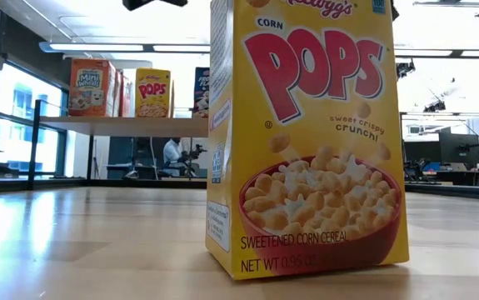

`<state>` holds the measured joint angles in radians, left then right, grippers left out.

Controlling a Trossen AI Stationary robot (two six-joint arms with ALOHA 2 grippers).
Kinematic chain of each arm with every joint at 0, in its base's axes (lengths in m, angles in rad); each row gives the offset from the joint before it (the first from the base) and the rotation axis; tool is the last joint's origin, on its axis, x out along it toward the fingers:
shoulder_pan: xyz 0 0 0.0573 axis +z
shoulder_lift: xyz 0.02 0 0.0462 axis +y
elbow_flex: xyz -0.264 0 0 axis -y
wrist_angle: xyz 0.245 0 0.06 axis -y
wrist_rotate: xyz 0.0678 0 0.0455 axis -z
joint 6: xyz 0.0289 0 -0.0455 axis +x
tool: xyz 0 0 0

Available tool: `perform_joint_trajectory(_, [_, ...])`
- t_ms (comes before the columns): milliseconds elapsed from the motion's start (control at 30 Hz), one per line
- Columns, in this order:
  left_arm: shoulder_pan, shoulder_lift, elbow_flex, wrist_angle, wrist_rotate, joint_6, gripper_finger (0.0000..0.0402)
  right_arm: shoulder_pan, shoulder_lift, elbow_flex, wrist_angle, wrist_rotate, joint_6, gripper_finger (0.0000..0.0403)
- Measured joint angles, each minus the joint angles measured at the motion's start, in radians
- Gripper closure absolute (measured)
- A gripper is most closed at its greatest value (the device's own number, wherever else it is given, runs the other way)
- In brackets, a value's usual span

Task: Stack cereal on shelf
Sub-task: Put the yellow cereal box on the shelf aligned with the other yellow cereal boxes

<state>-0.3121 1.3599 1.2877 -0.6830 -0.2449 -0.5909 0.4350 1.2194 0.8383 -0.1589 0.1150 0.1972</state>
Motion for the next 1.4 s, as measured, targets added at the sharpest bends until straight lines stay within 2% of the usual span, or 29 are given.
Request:
perform_joint_trajectory(167, [-0.033, 0.081, 0.0, 0.063, 0.0, 0.001, 0.0148, -0.015, -0.002, 0.0, -0.03, 0.088, 0.008, 0.0139])
perform_joint_trajectory(633, [-0.13, 0.272, 0.001, 0.246, 0.0, -0.004, 0.0148, -0.091, -0.003, -0.001, -0.049, 0.093, 0.031, 0.0139])
perform_joint_trajectory(1000, [-0.19, 0.303, 0.003, 0.353, -0.001, -0.052, 0.0148, -0.123, -0.003, -0.002, -0.064, 0.093, 0.065, 0.0139])
perform_joint_trajectory(1400, [-0.2, 0.302, 0.12, 0.364, -0.002, -0.017, 0.0148, -0.123, -0.003, -0.002, -0.064, 0.092, 0.065, 0.0139])
